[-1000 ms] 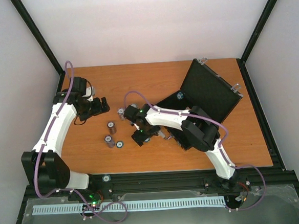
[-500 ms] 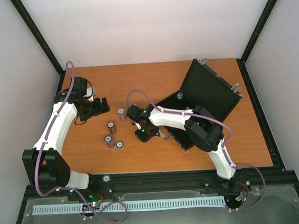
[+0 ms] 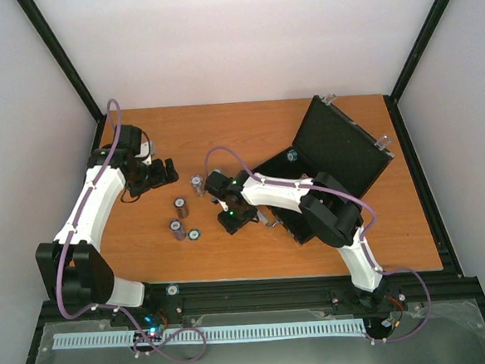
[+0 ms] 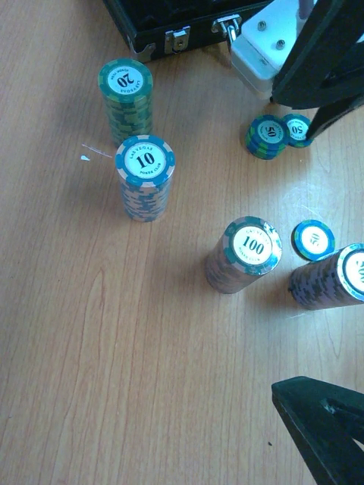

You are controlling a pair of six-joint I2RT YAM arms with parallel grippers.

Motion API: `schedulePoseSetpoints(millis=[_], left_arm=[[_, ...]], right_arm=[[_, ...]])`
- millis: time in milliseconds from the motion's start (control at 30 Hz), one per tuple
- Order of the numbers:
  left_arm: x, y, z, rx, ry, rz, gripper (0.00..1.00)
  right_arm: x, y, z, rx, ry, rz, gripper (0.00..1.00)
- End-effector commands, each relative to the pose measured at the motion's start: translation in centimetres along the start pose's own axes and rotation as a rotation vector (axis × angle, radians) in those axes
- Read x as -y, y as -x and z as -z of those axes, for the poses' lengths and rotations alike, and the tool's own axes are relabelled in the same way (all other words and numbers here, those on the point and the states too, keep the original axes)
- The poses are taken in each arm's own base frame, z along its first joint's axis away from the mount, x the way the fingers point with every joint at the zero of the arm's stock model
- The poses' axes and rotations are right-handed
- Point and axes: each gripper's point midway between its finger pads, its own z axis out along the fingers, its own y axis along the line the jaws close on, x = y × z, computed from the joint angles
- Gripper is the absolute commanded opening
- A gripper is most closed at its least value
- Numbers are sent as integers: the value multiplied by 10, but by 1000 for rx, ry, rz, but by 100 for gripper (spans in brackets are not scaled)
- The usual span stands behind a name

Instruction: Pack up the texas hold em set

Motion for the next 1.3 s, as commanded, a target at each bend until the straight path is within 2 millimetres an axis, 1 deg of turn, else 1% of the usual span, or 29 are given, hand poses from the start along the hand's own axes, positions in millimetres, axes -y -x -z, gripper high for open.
schedulePoseSetpoints(millis=[0, 67, 100, 167, 233, 400, 500, 633, 800, 867, 967, 1067, 1267], left_arm=[[5, 9, 9, 34, -14, -28, 100], [6, 8, 8, 31, -14, -28, 100], [6, 9, 9, 34, -16, -28, 100], [6, 9, 9, 35, -17, -28, 100], [6, 9, 9, 35, -18, -28, 100], [7, 10, 8, 33, -22, -27, 100], [7, 10, 8, 33, -22, -28, 100], [7, 9, 8, 32, -21, -27, 100], [6, 8, 9, 29, -17, -28, 100], [6, 7, 9, 31, -19, -29, 100], [6, 7, 10, 31, -16, -30, 100], [6, 6, 9, 31, -17, -29, 100], [5, 5, 10, 33, -18, -29, 100]], right_arm=[[13, -25, -5, -75, -82, -9, 68], [11, -16, 9, -39, -81, -2, 77], [9, -12, 15, -26, -78, 0, 79], [6, -6, 22, -12, -72, 11, 81], [2, -5, 23, -18, -67, 21, 81], [-17, -3, 16, -27, -43, 48, 81], [-24, -2, 7, -38, -42, 54, 81], [-22, -7, -11, -71, -48, 35, 81], [-20, -18, -28, -113, -48, 8, 81], [-19, -22, -34, -124, -42, 4, 78], [-19, -29, -39, -145, -36, 6, 66], [-19, -31, -39, -145, -34, 6, 56], [-18, -35, -43, -159, -32, 9, 42]])
